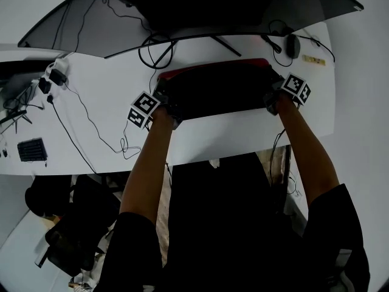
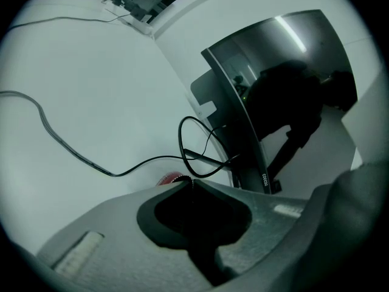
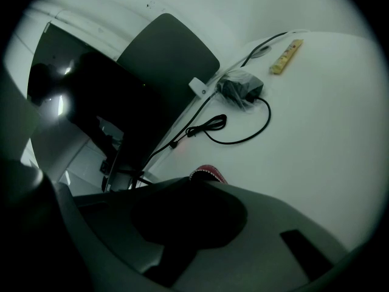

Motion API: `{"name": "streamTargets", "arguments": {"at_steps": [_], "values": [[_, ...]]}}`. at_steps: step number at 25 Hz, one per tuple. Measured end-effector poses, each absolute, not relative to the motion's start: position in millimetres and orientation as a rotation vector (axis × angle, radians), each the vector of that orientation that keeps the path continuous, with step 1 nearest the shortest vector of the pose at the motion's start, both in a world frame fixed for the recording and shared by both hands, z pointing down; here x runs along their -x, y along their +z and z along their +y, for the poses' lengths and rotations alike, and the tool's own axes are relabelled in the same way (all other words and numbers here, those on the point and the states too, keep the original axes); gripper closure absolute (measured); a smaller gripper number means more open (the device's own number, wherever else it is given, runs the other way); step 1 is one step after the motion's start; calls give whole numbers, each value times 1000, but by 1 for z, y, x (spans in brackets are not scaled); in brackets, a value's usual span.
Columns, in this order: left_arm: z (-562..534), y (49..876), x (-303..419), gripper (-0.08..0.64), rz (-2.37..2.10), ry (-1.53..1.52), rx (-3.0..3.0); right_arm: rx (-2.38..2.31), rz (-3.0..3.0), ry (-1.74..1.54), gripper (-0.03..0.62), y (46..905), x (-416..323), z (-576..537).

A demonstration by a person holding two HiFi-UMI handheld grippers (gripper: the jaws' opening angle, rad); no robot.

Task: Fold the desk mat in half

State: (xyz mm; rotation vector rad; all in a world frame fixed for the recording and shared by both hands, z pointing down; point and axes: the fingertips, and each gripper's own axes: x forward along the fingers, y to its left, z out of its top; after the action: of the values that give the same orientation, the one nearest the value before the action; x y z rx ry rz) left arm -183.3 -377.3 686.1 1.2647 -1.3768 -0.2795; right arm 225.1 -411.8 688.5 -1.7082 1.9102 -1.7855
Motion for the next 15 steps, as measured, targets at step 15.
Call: {"name": "streamTargets", "arguments": {"at_steps": [15], "values": [[-385,688,179,498,-1361,-288,-1262,1719,1892,-1769,552,693,-225,-418]]}}
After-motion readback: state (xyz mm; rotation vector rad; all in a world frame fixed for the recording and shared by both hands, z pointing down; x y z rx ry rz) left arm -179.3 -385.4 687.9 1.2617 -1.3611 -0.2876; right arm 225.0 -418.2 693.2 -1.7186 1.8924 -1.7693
